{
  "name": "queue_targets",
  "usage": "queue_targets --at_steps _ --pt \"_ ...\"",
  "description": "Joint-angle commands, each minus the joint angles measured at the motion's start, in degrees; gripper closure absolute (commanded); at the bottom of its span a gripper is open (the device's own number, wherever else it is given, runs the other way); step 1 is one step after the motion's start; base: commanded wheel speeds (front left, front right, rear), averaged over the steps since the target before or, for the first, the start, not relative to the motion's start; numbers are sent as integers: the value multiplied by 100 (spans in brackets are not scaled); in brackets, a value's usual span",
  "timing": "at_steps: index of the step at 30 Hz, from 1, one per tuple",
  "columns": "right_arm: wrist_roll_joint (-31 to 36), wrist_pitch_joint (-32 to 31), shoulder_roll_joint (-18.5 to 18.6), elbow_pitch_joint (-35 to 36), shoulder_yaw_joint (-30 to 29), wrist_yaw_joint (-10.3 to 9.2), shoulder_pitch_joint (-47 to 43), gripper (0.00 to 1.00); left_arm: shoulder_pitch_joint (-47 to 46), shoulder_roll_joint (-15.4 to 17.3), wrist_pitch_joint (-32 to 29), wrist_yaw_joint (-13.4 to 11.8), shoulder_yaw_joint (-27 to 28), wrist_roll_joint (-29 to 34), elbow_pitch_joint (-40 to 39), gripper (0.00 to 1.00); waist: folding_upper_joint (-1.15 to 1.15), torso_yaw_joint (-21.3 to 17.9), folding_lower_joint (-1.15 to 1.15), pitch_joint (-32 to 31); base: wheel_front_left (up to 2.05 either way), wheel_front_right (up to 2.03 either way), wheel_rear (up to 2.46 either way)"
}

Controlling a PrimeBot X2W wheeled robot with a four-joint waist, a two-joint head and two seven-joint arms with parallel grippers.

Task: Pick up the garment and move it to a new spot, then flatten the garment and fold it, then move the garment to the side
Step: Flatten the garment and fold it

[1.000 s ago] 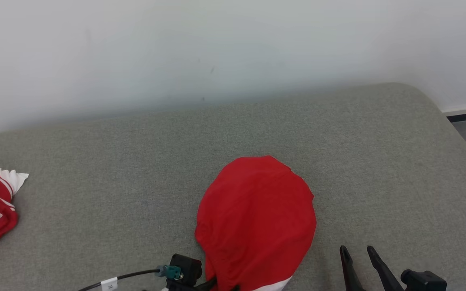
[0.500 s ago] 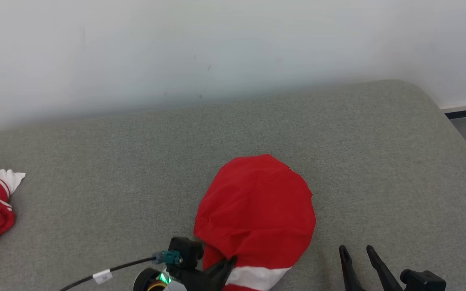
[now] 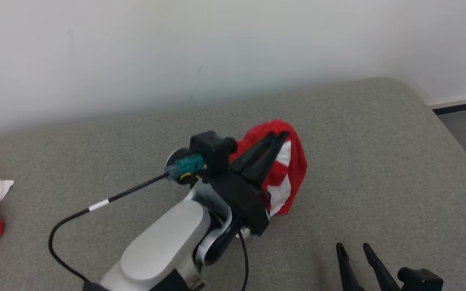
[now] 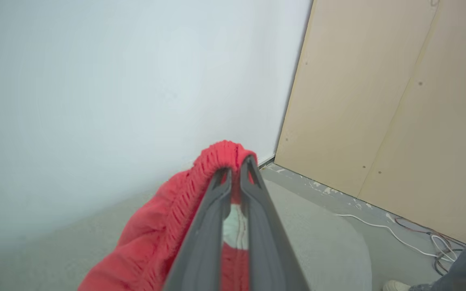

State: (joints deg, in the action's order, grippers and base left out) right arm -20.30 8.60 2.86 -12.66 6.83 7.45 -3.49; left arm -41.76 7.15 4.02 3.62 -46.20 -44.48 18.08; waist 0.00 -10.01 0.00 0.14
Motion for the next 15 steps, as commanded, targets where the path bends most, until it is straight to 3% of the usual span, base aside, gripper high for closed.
queue_targets --at_steps 1,6,9,15 --pt "-20 33 4 -23 -9 8 26 0 -172 -53 74 -29 68 59 0 100 0 -104 0 20 0 0 0" --pt "-3 65 4 -55 -26 8 0 0 -781 -258 439 -279 299 178 56 100 0 -242 0 50 0 0 0" --pt "1 74 3 -48 -46 8 -7 0 -894 -272 540 -555 359 314 244 100 0 -248 0 75 0 0 0" --pt "1 70 3 -17 -21 8 67 0 -220 55 213 -1126 184 443 918 100 0 -1 0 207 0 0 0"
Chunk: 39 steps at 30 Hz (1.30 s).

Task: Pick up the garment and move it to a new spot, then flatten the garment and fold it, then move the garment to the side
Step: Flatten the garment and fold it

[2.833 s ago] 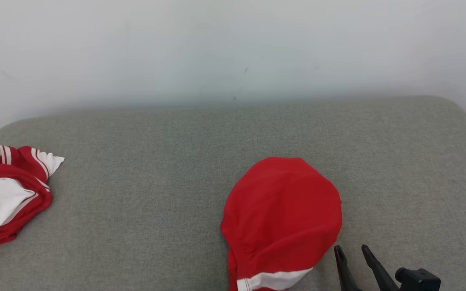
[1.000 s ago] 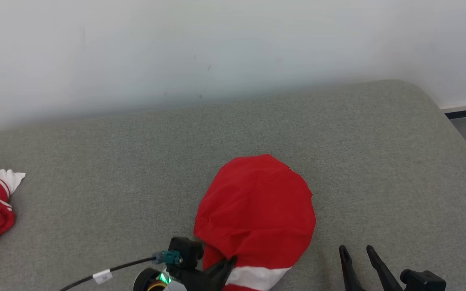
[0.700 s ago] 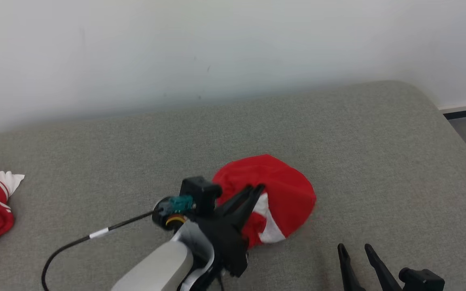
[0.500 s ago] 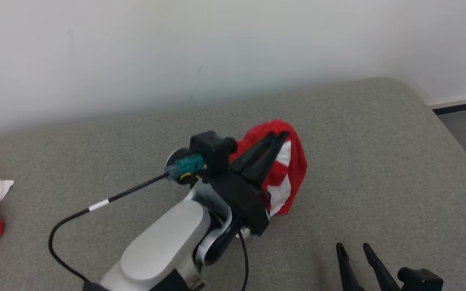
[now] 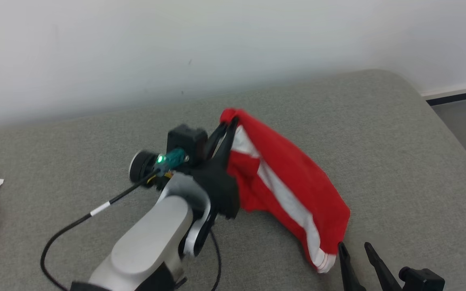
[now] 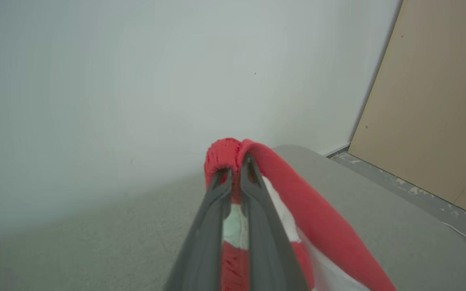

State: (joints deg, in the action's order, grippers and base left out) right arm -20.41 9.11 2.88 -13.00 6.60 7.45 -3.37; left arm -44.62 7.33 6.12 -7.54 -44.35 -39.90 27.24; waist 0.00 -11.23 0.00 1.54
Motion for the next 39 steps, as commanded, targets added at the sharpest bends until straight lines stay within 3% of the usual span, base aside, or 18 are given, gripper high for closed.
queue_targets --at_steps 1,9,14,22,25,26,27,32,39 --pt "30 7 1 21 4 8 52 0 248 115 -66 -69 -10 -62 117 100 0 193 0 83 0 0 0" --pt "171 -96 1 140 -96 8 9 0 1429 705 -113 -213 62 -352 294 100 0 817 0 149 0 0 0" --pt "209 -170 1 216 -94 8 -2 0 1812 895 -83 -310 98 -454 194 100 0 1037 0 131 0 0 0" --pt "288 -342 2 368 -137 8 2 0 2442 1156 -6 -611 204 -547 6 100 0 1151 0 100 0 0 0" --pt "288 -376 2 409 -160 8 -13 0 2593 1227 156 -579 189 -513 -66 100 0 1128 0 92 0 0 0" --pt "284 -390 2 421 -163 8 -18 0 2618 1241 260 -563 180 -469 -87 58 0 1120 0 92 0 0 0" --pt "280 -388 1 427 -165 8 -21 0 2655 1251 343 -518 153 -428 -90 0 0 1110 0 88 0 0 0" --pt "245 -397 2 445 -205 8 -50 0 2769 1278 744 -419 126 -221 -100 0 0 1056 0 20 0 0 0" --pt "249 -528 1 467 -346 8 -137 0 3264 1441 908 -479 381 36 -259 0 0 1031 0 -159 0 0 0"
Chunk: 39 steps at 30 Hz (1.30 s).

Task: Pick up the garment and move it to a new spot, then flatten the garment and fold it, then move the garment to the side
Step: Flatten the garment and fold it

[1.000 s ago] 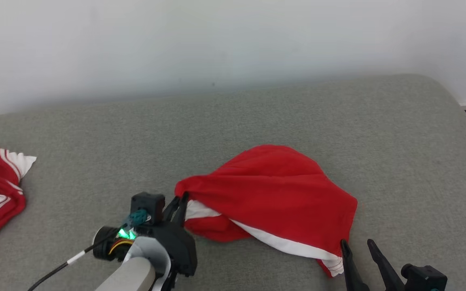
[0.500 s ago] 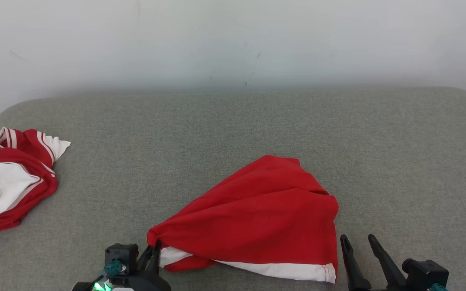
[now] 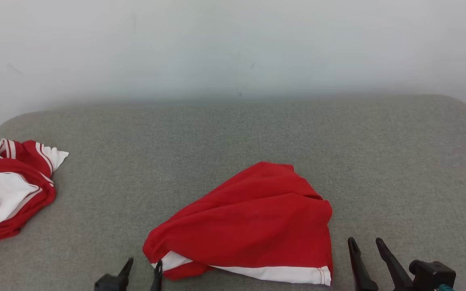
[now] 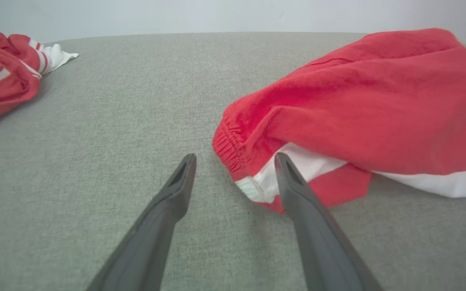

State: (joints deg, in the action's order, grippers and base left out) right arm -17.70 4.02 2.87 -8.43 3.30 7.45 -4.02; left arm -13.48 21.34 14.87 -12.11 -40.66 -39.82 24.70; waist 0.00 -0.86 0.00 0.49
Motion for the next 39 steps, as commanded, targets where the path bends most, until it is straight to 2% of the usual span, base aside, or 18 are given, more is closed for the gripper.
queue_targets --at_steps 1,6,9,14,15,19,29,34,39 --pt "-28 -50 1 16 -29 8 -80 0 213 64 39 -46 70 58 -31 0 0 -10 0 -75 0 0 0" --pt "-58 -292 2 68 -101 8 -78 0 638 65 32 -152 526 474 -563 0 0 0 0 -153 0 0 0" --pt "-42 -486 3 67 -151 8 13 0 877 -21 34 -92 814 886 -1065 0 0 36 0 -181 0 0 0" --pt "-38 -898 2 8 -235 8 120 0 1344 -286 34 245 1396 1469 -1851 0 0 114 0 -207 0 0 0" --pt "-38 -898 2 8 -235 8 120 0 1344 -286 34 245 1396 1469 -1851 0 0 114 0 -207 0 0 0" --pt "-98 -1102 1 -34 -291 8 142 0 1707 -500 35 588 1780 1798 -2103 0 0 181 0 -236 0 0 0" --pt "-286 -1051 2 -186 -106 8 -141 0 2324 -1014 35 1165 2715 2293 -1815 0 0 181 0 -314 0 0 0" --pt "-322 -1038 2 -209 -36 8 -193 0 2355 -1215 36 1419 2934 2426 -1584 0 0 105 0 -335 0 0 0" --pt "-319 -1035 2 -182 30 8 -143 0 2150 -1341 36 1557 3038 2387 -1030 0 0 3 0 -322 0 0 0"
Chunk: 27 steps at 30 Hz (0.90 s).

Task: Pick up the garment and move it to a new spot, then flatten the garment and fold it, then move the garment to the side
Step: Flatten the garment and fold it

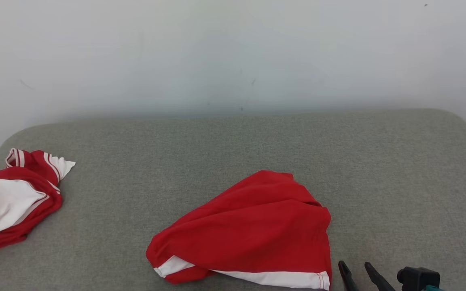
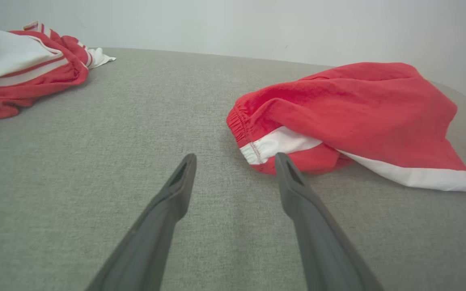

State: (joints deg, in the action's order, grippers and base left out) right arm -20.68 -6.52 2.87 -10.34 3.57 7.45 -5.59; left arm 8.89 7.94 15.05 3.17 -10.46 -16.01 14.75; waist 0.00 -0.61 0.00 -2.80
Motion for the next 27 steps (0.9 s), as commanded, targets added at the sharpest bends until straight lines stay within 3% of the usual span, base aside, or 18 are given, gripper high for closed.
queue_targets --at_steps 1,13,23,25,27 --pt "-18 17 2 19 18 8 20 0 -170 -39 18 55 15 -63 104 0 0 -40 0 17 0 0 0" --pt "5 -13 2 94 238 8 66 0 -1286 -119 -551 281 9 -607 1600 0 0 -366 0 221 0 0 0" --pt "5 -7 2 110 247 8 102 0 -1617 -88 -641 365 -33 -876 2058 0 0 -504 0 329 0 0 0" --pt "2 2 2 103 253 8 112 0 -1650 -73 -620 386 -58 -930 2099 47 0 -514 0 339 0 0 0" --pt "-7 7 2 99 251 8 116 0 -1674 -68 -600 382 -89 -962 2140 75 0 -516 0 344 0 0 0"
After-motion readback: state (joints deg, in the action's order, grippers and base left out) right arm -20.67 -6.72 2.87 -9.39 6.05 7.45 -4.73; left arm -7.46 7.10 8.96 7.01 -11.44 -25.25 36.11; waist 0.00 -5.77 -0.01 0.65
